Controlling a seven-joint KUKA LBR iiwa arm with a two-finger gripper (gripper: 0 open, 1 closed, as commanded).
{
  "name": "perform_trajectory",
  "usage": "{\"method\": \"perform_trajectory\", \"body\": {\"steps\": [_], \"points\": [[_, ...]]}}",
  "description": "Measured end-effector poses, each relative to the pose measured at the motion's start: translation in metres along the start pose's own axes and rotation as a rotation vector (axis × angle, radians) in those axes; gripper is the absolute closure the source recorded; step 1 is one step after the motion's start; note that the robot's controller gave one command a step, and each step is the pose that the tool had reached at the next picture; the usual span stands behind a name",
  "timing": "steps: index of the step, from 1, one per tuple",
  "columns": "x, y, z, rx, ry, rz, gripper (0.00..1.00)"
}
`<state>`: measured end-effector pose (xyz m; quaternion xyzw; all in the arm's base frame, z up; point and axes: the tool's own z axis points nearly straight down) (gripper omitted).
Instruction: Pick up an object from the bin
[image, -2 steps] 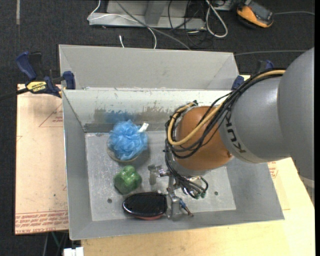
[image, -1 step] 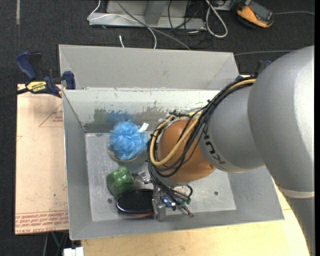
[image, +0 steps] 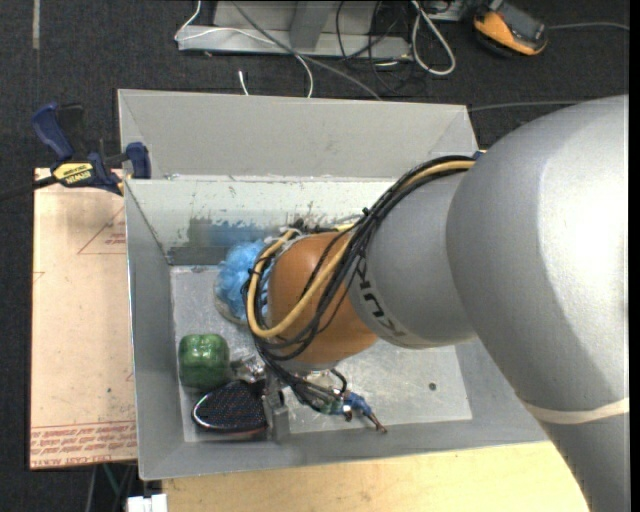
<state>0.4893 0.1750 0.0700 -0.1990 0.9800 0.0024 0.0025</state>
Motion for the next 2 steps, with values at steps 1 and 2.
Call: {"method": "perform_trajectory", "body": {"steps": [1, 2], "points": [[0.0, 0.0, 0.0, 0.0, 0.0, 0.0, 1.0], [0.002, 0.0, -0.016, 0.0, 0.006, 0.001, 1.0]]}}
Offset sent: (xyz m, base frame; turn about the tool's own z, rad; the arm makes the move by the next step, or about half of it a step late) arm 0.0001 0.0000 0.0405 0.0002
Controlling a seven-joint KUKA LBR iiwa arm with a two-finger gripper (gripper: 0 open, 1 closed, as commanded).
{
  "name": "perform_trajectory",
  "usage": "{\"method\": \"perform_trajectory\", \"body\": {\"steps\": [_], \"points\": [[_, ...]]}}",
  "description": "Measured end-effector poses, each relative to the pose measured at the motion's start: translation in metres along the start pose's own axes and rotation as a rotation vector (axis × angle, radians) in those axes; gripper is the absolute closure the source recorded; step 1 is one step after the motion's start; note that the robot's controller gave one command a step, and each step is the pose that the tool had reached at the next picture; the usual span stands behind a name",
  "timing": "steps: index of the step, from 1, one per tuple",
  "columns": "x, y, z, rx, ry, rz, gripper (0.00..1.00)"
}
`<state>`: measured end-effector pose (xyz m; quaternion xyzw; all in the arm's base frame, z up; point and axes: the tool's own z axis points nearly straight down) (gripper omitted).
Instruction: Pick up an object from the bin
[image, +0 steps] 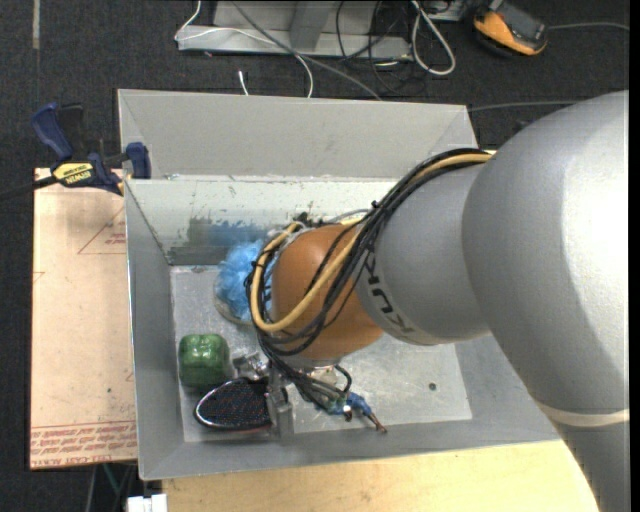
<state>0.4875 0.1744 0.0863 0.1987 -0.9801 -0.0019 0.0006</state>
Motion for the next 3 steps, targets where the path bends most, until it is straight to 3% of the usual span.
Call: {"method": "perform_trajectory", "body": {"steps": [2, 3], "points": [[-0.001, 0.001, -0.032, 0.0, -0.004, 0.0, 1.0], [0.001, 0.001, -0.05, -0.001, 0.007, 0.0, 1.0]]}}
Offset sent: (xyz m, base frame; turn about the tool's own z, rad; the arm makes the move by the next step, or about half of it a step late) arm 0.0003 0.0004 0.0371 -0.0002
